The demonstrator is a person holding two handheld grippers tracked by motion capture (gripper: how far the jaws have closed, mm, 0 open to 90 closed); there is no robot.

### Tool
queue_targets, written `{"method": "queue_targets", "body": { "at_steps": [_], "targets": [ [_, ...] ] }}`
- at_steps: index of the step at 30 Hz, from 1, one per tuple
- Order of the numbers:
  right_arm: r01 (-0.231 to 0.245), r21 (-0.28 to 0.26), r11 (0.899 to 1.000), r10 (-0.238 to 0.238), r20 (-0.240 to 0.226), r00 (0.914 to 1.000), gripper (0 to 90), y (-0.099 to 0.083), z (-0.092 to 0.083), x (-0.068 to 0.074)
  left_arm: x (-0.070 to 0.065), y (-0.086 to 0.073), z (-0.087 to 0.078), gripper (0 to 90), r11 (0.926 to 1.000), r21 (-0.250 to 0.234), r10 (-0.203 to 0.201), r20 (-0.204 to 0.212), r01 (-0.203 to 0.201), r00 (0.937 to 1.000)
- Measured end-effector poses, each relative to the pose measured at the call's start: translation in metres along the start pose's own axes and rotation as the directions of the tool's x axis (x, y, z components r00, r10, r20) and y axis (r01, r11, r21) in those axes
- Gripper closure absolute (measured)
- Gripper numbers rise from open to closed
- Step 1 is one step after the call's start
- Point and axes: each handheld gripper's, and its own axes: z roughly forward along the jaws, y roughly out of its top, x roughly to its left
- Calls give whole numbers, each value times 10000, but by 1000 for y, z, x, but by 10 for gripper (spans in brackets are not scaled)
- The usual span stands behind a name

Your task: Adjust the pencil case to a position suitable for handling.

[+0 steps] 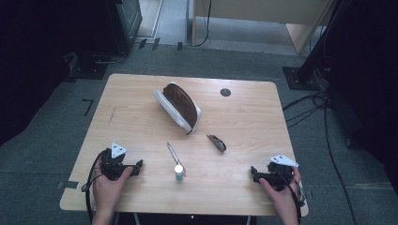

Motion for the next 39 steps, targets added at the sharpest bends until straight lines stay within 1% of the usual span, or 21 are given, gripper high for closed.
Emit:
{"method": "queue_targets", "body": {
  "at_steps": [2,3,4,5,7,9,10,16,17,18,20,26,29,32,33,34,35,36,37,38,39],
  "targets": [
    [23,-28,10000,-23,-58,10000,14,0,0,-1,0,0,0,21,10000,2,-68,-43,68,10000],
    [-72,-163,9998,75,137,9999,55,1,0,0,0,0,0,21,10000,2,-66,-44,66,10000],
    [-72,-163,9998,75,137,9999,55,1,0,0,0,0,0,21,10000,2,-66,-44,66,10000],
    [-156,-246,9996,164,314,9994,126,3,-4,2,0,0,0,21,10000,3,-63,-43,63,10000],
    [-49,-446,9990,67,401,9992,131,9,-11,5,0,0,0,21,10000,-1,-67,-46,67,10000],
    [-225,-618,9978,240,229,9994,133,17,-16,9,0,0,0,21,10000,0,-71,-49,71,10000],
    [-224,-716,9972,232,101,9997,134,21,-18,11,0,0,0,21,10000,1,-67,-49,67,10000],
    [115,-1151,9933,-187,-614,9979,161,52,-25,34,-1,0,0,21,10000,8,-85,-86,85,9999],
    [115,-1151,9933,-187,-614,9979,161,52,-25,34,-1,0,0,21,10000,8,-85,-86,85,9999],
    [159,-1307,9913,-276,-882,9957,177,62,-25,42,-1,0,0,21,9999,18,-100,-82,100,9999],
    [190,-1410,9898,-360,-1191,9922,188,73,-26,49,-2,0,0,21,10000,20,-79,-88,79,9999],
    [495,-1792,9826,-815,-1758,9811,247,101,-28,67,-3,0,0,22,10000,-6,-63,-61,63,10000],
    [727,-1883,9794,-1085,-1874,9763,249,112,-27,76,-3,0,0,22,10000,-6,-77,-53,77,10000],
    [751,-1902,9789,-1145,-2055,9719,250,121,-24,83,-3,0,0,22,10000,-6,-77,-56,77,10000],
    [751,-1902,9789,-1145,-2055,9719,250,121,-24,83,-3,0,0,22,10000,-6,-77,-56,77,10000],
    [784,-1932,9780,-1198,-2131,9697,257,126,-22,87,-3,0,0,22,10000,-11,-59,-63,59,10000],
    [784,-1932,9780,-1198,-2131,9697,257,126,-22,87,-3,0,0,22,10000,-11,-59,-63,59,10000],
    [779,-1912,9785,-1195,-2173,9688,269,129,-21,89,-3,0,0,22,10000,-8,-84,-53,84,10000],
    [753,-1828,9803,-1171,-2300,9661,304,133,-19,92,-3,0,0,22,10000,-12,-63,-62,63,10000],
    [753,-1828,9803,-1171,-2300,9661,304,133,-19,92,-3,0,0,22,9999,-34,-111,-57,111,9999],
    [623,-1817,9814,-1061,-2424,9644,319,137,-16,95,-3,0,0,22,10000,-14,-65,-63,65,10000]
  ]
}}
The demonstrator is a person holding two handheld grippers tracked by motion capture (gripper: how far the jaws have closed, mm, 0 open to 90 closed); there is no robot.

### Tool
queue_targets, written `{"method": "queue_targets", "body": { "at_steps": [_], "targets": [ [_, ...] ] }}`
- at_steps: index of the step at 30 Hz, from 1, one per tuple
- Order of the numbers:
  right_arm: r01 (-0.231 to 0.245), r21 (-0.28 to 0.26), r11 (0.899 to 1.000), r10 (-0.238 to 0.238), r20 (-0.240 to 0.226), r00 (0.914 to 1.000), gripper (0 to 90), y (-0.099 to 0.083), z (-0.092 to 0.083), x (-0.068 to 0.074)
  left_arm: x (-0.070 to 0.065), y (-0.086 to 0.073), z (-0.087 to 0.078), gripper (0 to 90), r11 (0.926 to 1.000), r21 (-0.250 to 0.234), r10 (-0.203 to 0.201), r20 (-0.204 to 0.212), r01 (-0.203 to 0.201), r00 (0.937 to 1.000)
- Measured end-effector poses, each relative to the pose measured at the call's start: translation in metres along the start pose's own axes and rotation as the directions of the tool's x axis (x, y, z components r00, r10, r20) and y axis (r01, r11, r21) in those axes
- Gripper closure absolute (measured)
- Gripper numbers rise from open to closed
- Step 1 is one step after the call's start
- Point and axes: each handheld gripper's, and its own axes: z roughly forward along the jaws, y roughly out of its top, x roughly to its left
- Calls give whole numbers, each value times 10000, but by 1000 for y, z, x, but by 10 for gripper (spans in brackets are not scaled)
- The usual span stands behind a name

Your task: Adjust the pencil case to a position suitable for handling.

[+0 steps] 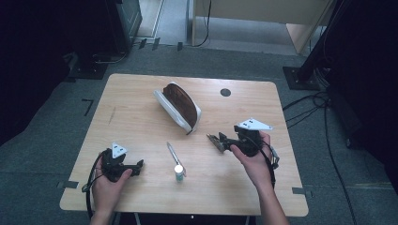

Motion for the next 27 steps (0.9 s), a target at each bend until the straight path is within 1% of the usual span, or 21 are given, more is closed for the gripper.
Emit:
{"method": "queue_targets", "body": {
  "at_steps": [2,3,4,5,8,9,10,11,12,13,14,15,16,18,20,22,23,24,26,27],
  "targets": [
    [-80,16,10000,80,-73,9999,328,2,2,1,0,0,0,22,10000,-1,-27,9,27,10000],
    [-165,71,9998,165,-39,9999,339,6,7,2,0,0,0,22,10000,-3,-28,8,28,10000],
    [-165,71,9998,165,-39,9999,339,6,7,2,0,0,0,22,10000,-3,1,-6,-1,10000],
    [-112,96,9999,111,68,9999,359,10,11,5,0,0,0,22,10000,1,-12,1,12,10000],
    [-71,106,9999,72,-21,10000,379,14,16,8,0,0,0,22,10000,-11,-9,-5,9,10000],
    [101,99,9999,-100,-59,9999,394,19,22,12,0,0,0,22,10000,-2,2,-7,-2,10000],
    [101,99,9999,-100,-59,9999,394,19,22,12,0,0,0,22,10000,2,3,-4,-3,10000],
    [335,109,9994,-336,77,9994,410,23,27,17,0,0,0,22,10000,-2,7,-5,-7,10000],
    [415,143,9990,-416,56,9991,412,26,30,18,0,0,0,22,10000,2,3,-4,-3,10000],
    [415,143,9990,-416,56,9991,412,26,30,18,0,0,0,22,10000,2,3,-4,-3,10000],
    [521,143,9985,-522,40,9986,422,28,33,20,0,0,0,22,10000,-1,0,-6,0,10000],
    [580,98,9983,-579,-50,9983,453,32,39,22,0,0,0,22,10000,14,14,3,-14,10000],
    [525,25,9986,-524,-157,9985,459,34,41,23,0,0,0,22,10000,9,5,0,-5,10000],
    [606,-66,9981,-607,-152,9980,470,35,43,25,0,0,0,22,10000,7,5,-2,-5,10000],
    [883,-161,9960,-884,-50,9961,483,37,51,28,0,0,0,22,10000,5,-2,-3,2,10000],
    [900,-42,9959,-900,-143,9958,496,40,60,29,0,0,0,22,10000,-3,-33,9,33,10000],
    [900,-42,9959,-900,-143,9958,496,40,60,29,0,0,0,22,10000,-3,-33,9,33,10000],
    [870,27,9962,-869,-214,9960,508,41,68,29,0,0,0,22,10000,3,-20,13,20,10000],
    [842,125,9964,-838,-311,9960,515,43,75,29,0,0,0,22,10000,4,-1,-3,1,10000],
    [879,141,9960,-875,-279,9958,537,44,76,28,0,0,0,22,10000,1,-4,-2,4,10000]
  ]
}}
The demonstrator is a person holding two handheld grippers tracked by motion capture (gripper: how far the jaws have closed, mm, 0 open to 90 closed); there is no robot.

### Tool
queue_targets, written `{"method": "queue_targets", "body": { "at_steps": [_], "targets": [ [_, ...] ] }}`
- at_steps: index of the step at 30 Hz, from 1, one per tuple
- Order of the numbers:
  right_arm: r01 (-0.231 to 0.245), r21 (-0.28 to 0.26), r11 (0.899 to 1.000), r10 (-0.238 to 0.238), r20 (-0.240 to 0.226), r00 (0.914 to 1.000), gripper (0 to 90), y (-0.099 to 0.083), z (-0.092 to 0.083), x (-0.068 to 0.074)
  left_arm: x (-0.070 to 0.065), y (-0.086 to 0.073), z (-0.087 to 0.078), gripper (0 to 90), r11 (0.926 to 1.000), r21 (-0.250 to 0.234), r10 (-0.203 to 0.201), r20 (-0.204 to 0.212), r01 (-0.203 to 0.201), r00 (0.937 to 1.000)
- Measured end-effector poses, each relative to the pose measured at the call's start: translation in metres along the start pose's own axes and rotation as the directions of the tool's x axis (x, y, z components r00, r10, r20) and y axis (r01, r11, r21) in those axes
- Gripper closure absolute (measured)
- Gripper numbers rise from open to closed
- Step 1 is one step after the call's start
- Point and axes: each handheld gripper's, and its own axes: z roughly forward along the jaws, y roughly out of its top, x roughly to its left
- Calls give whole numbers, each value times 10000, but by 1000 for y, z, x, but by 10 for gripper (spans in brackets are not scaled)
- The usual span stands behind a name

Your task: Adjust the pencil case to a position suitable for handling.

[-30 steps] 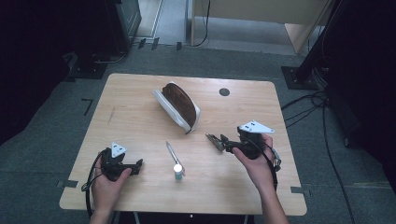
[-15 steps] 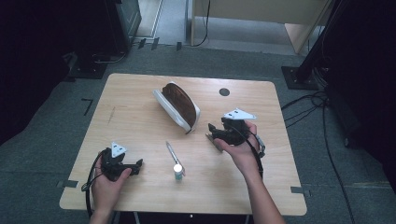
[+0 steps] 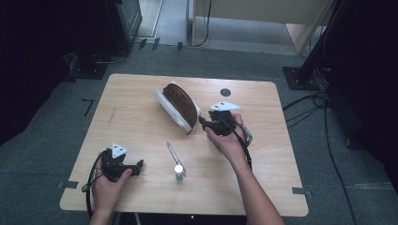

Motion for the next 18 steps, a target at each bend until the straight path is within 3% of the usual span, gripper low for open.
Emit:
{"method": "queue_targets", "body": {
  "at_steps": [6,15,18],
  "targets": [
    [-243,255,9994,249,-239,9994,506,10,15,-4,0,0,0,22,10000,-2,-3,4,3,10000],
    [-52,476,9989,48,86,10000,526,21,38,-3,0,0,0,22,10000,-1,-2,4,2,10000],
    [-220,671,9975,217,45,9998,526,25,50,-5,0,0,0,22,10000,0,-2,5,2,10000]
  ]
}}
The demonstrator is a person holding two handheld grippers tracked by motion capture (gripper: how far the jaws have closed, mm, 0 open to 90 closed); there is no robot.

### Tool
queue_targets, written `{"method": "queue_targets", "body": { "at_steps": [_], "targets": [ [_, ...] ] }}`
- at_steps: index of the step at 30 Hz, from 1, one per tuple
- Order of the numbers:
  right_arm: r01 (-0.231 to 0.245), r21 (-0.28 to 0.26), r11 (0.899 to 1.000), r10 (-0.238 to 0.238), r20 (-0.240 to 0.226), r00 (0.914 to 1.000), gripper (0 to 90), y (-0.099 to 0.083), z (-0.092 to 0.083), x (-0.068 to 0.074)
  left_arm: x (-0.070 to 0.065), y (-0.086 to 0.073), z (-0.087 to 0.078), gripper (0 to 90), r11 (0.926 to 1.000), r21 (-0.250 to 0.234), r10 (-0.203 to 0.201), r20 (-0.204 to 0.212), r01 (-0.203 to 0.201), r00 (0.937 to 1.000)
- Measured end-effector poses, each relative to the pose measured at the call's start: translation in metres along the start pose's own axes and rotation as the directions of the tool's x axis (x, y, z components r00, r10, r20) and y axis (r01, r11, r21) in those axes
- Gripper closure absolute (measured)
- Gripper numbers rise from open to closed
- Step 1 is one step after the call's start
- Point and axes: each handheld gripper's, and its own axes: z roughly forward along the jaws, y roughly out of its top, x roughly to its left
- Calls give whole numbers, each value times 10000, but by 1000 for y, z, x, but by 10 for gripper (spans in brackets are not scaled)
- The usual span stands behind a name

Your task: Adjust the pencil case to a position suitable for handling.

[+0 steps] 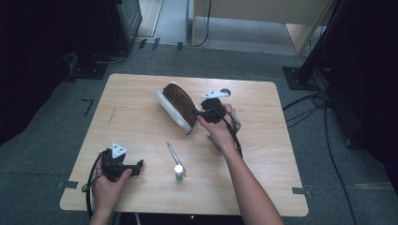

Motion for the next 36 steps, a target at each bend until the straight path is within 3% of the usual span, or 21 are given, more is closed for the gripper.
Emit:
{"method": "queue_targets", "body": {
  "at_steps": [9,12,15,17,18,21,28,36],
  "targets": [
    [-295,408,9987,293,64,9995,533,2,25,-2,0,0,0,22,10000,-2,0,-1,0,10000],
    [-381,667,9970,382,10,9993,585,0,36,-2,0,0,0,22,10000,-8,-6,-6,6,10000],
    [-503,719,9961,499,72,9987,740,-2,41,-1,0,0,0,22,10000,-6,-6,-4,6,10000],
    [-634,652,9959,634,28,9980,769,-2,40,-1,0,0,0,22,10000,-7,-1,-6,1,10000],
    [-1074,583,9925,1104,-507,9926,807,-2,38,-4,0,0,0,22,10000,-10,-7,-6,7,10000],
    [-1255,305,9916,1274,-708,9893,826,-3,31,-3,0,0,0,22,10000,-4,-2,-1,2,10000],
    [-1712,-14,9852,1705,-785,9822,833,-5,8,2,0,0,0,22,10000,2,4,11,-4,10000],
    [-1956,-695,9782,1878,-1056,9765,834,-25,-33,9,0,0,0,22,10000,7,7,12,-7,10000]
  ]
}}
